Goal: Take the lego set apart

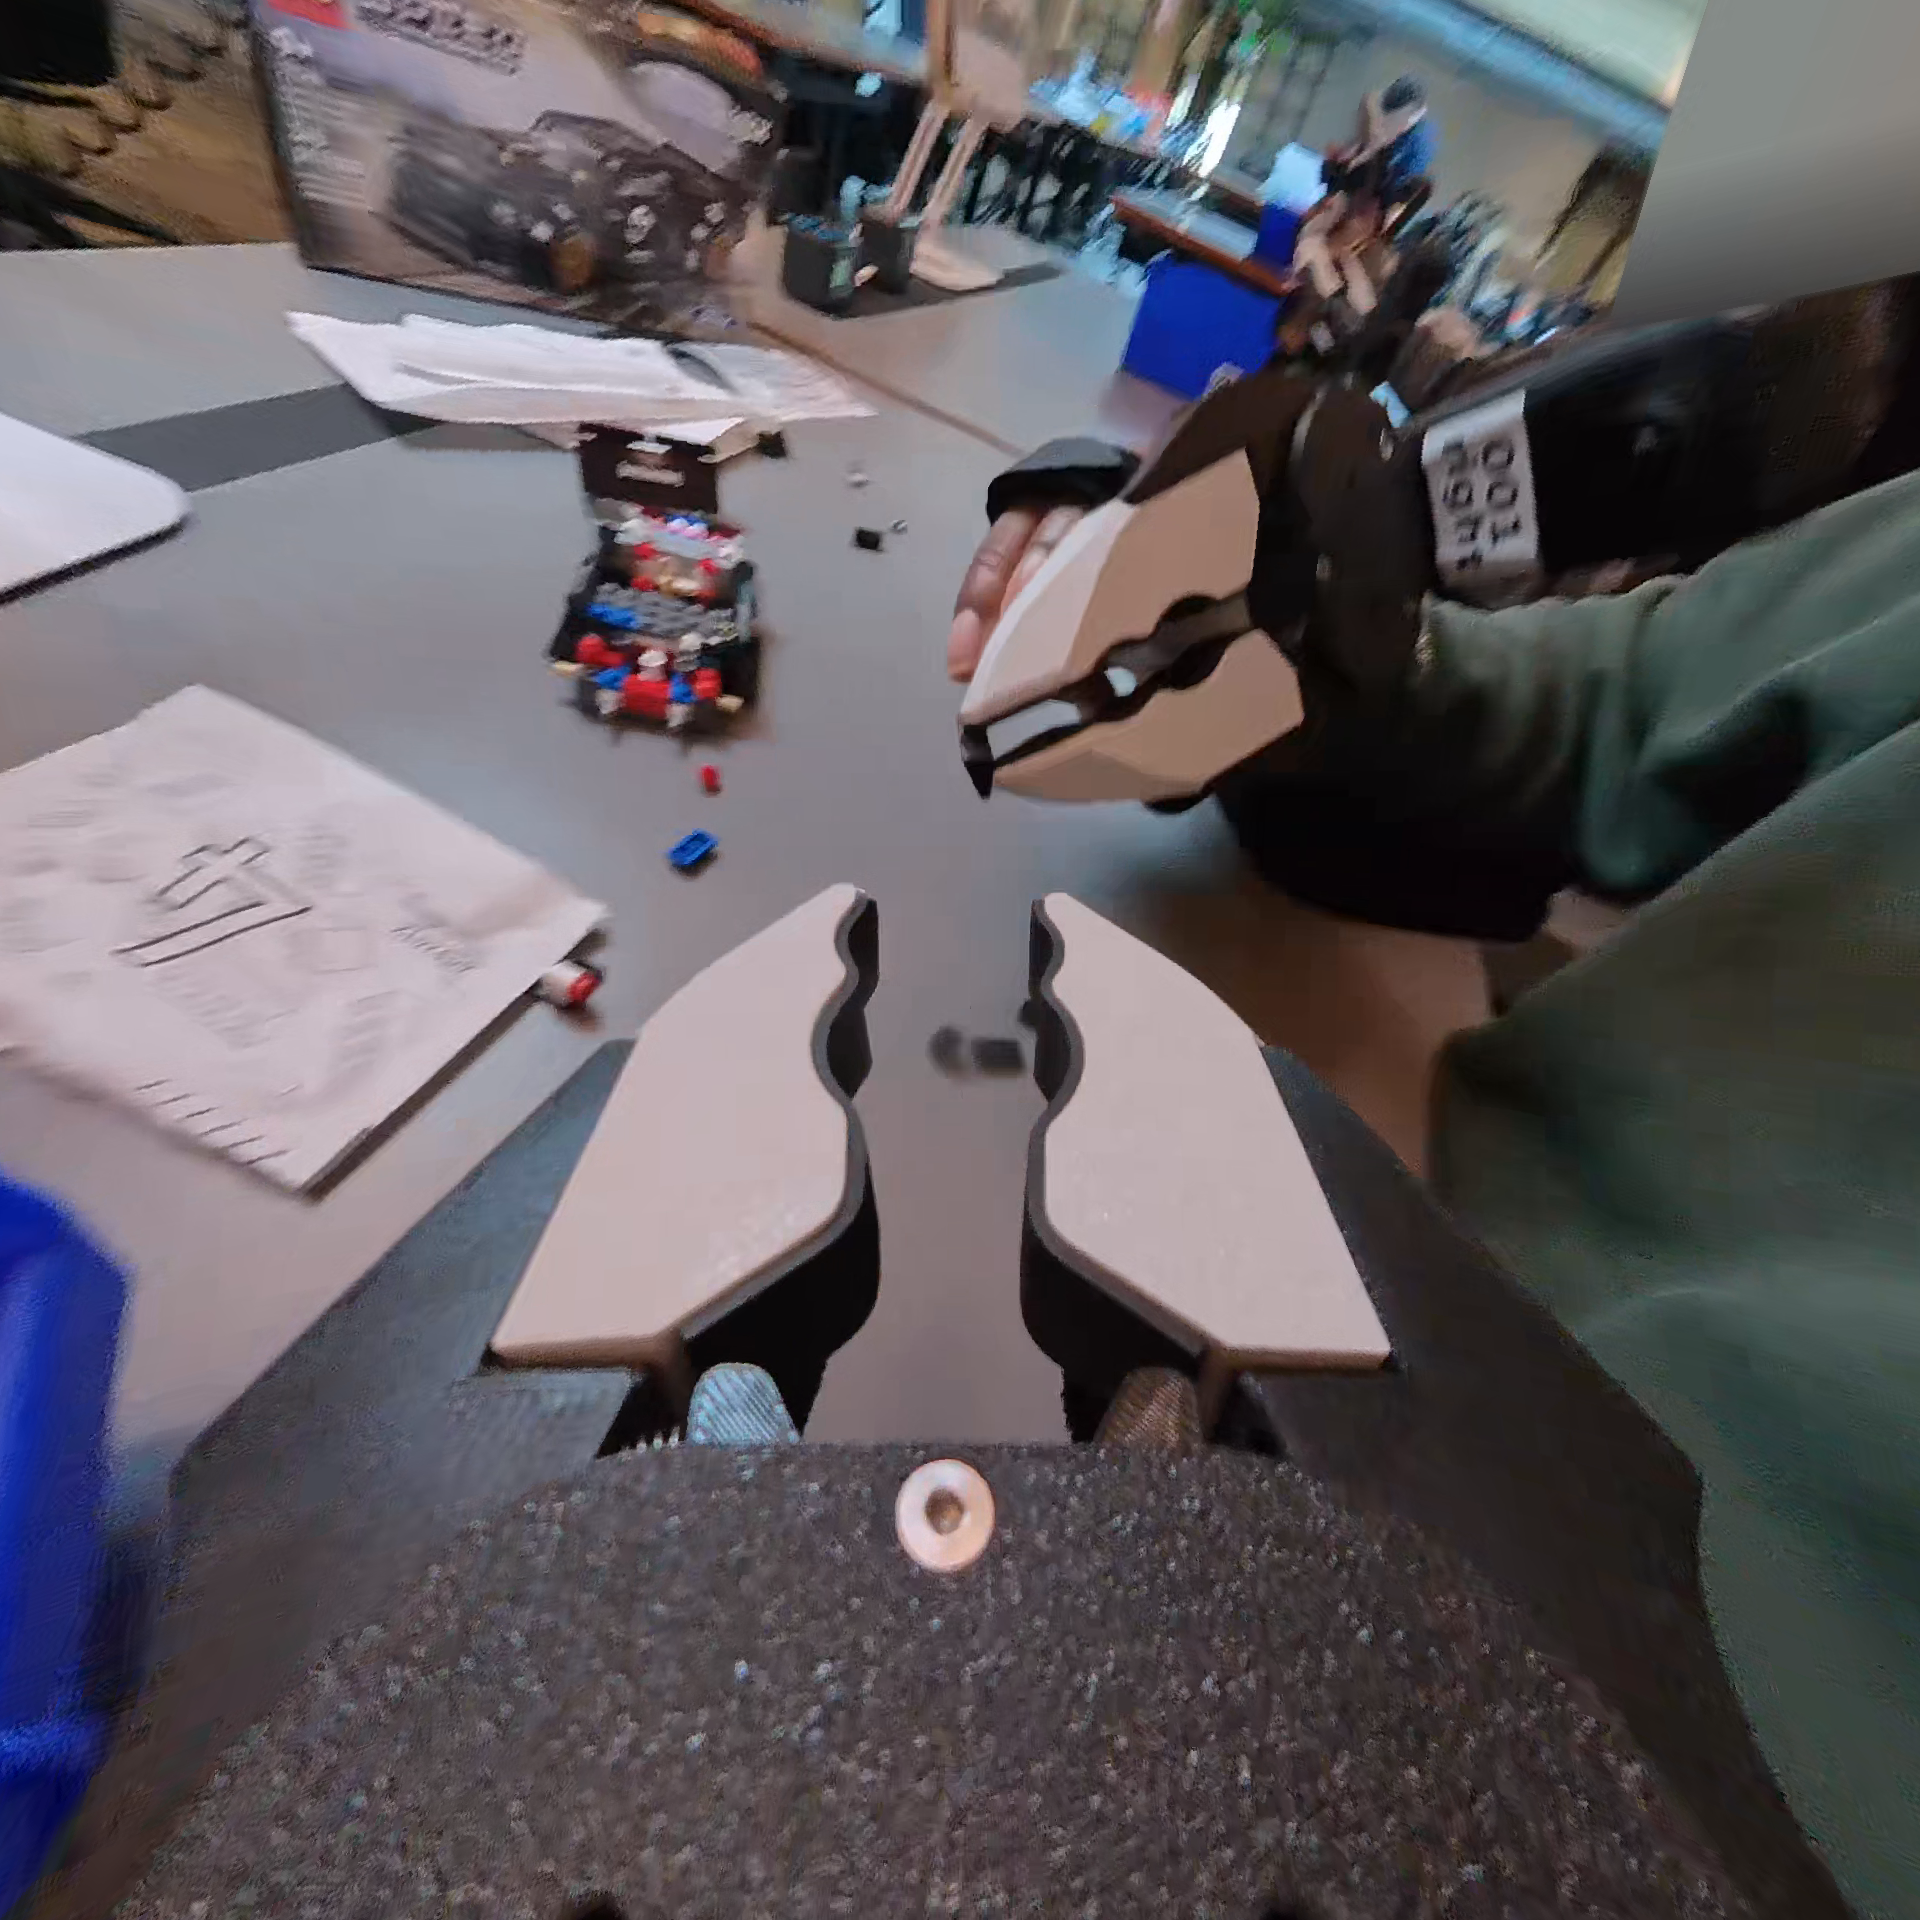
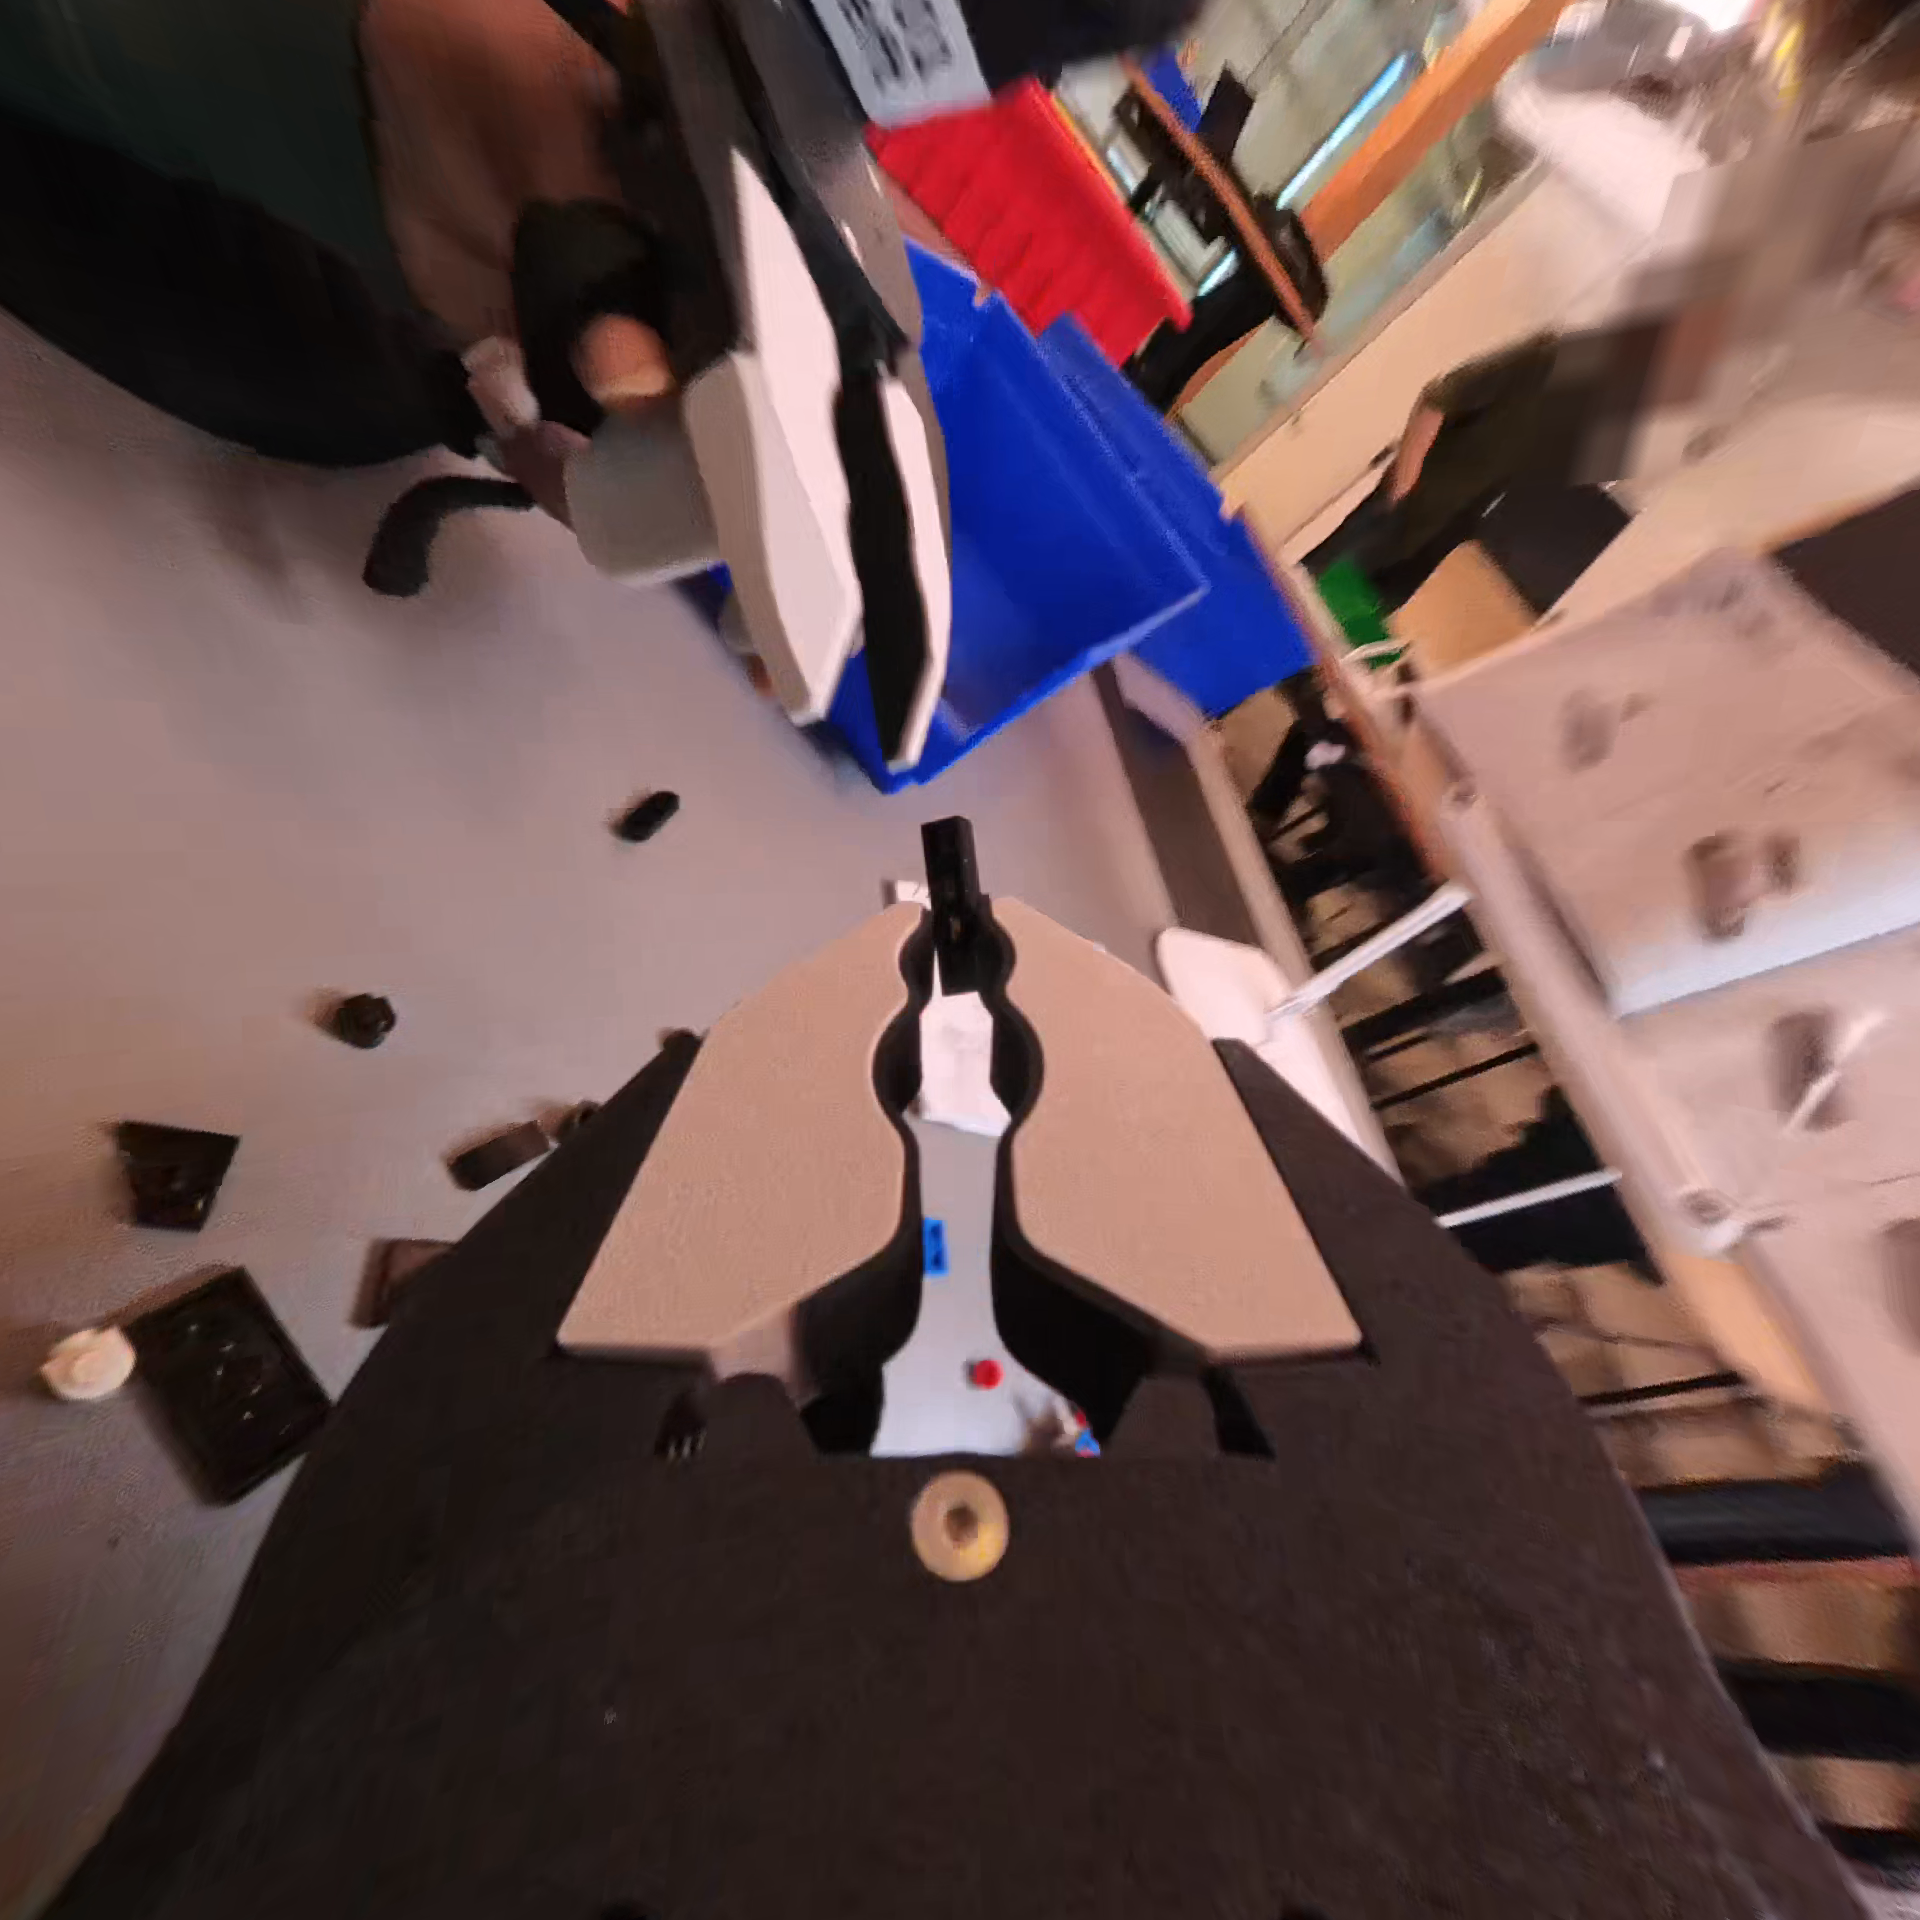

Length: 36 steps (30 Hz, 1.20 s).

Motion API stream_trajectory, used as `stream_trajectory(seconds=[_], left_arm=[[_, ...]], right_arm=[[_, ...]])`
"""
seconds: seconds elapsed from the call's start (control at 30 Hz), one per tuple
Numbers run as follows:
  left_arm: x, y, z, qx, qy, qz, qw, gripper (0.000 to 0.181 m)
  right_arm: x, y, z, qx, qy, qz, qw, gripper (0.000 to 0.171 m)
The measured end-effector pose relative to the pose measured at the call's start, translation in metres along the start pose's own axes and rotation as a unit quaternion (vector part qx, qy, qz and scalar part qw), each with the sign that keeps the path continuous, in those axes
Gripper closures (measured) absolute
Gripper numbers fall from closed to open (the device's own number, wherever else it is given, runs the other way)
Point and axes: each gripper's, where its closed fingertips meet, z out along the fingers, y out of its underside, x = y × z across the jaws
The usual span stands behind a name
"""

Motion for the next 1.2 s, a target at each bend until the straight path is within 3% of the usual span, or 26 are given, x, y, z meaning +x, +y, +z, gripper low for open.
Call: stream_trajectory(seconds=[0.13,0.2,0.23,0.37,0.4,0.53,0.6,0.7,0.77,0.83,0.9,0.97,1.03,1.2], left_arm=[[0.018,-0.011,0.004,0.038,0.037,0.026,0.998,0.156],[0.022,-0.015,0.004,0.044,0.031,0.05,0.997,0.161],[0.022,-0.012,0.005,0.033,0.027,0.057,0.997,0.173],[0.023,-0.011,0.0,0.005,0.009,0.109,0.994,0.176],[0.018,-0.012,-0.002,-0.003,-0.018,0.125,0.992,0.176],[-0.039,-0.026,-0.042,-0.044,-0.224,0.205,0.952,0.176],[-0.08,-0.022,-0.076,-0.092,-0.341,0.175,0.919,0.175],[-0.119,0.004,-0.111,-0.145,-0.426,0.082,0.889,0.173],[-0.127,0.024,-0.116,-0.185,-0.428,0.034,0.884,0.135],[-0.128,0.035,-0.114,-0.211,-0.423,0.029,0.881,0.115],[-0.118,0.03,-0.104,-0.205,-0.399,0.068,0.891,0.116],[-0.086,0.031,-0.076,-0.208,-0.294,0.113,0.926,0.14],[-0.051,0.048,-0.049,-0.231,-0.188,0.106,0.949,0.144],[-0.043,0.101,-0.02,-0.328,-0.141,0.082,0.931,0.136]], right_arm=[[-0.01,-0.021,0.002,0.006,0.03,-0.11,0.993,0.164],[-0.015,-0.023,0.003,0.006,0.034,-0.132,0.991,0.164],[-0.017,-0.025,0.003,0.012,0.036,-0.136,0.99,0.164],[-0.014,-0.034,0.003,0.024,0.067,-0.156,0.985,0.164],[-0.011,-0.035,0.003,0.027,0.082,-0.16,0.983,0.171],[-0.005,-0.02,0.008,0.009,0.073,-0.099,0.992,0.164],[-0.013,-0.003,0.015,-0.024,0.025,-0.035,0.999,0.159],[-0.027,0.01,0.025,-0.047,-0.035,0.042,0.997,0.157],[-0.033,0.016,0.03,-0.065,-0.055,0.075,0.994,0.154],[-0.034,0.021,0.031,-0.074,-0.063,0.092,0.991,0.154],[-0.03,0.026,0.029,-0.081,-0.062,0.11,0.989,0.154],[-0.026,0.033,0.026,-0.092,-0.068,0.138,0.984,0.154],[-0.027,0.041,0.023,-0.105,-0.094,0.169,0.976,0.154],[-0.041,0.061,0.021,-0.137,-0.158,0.24,0.948,0.153]])
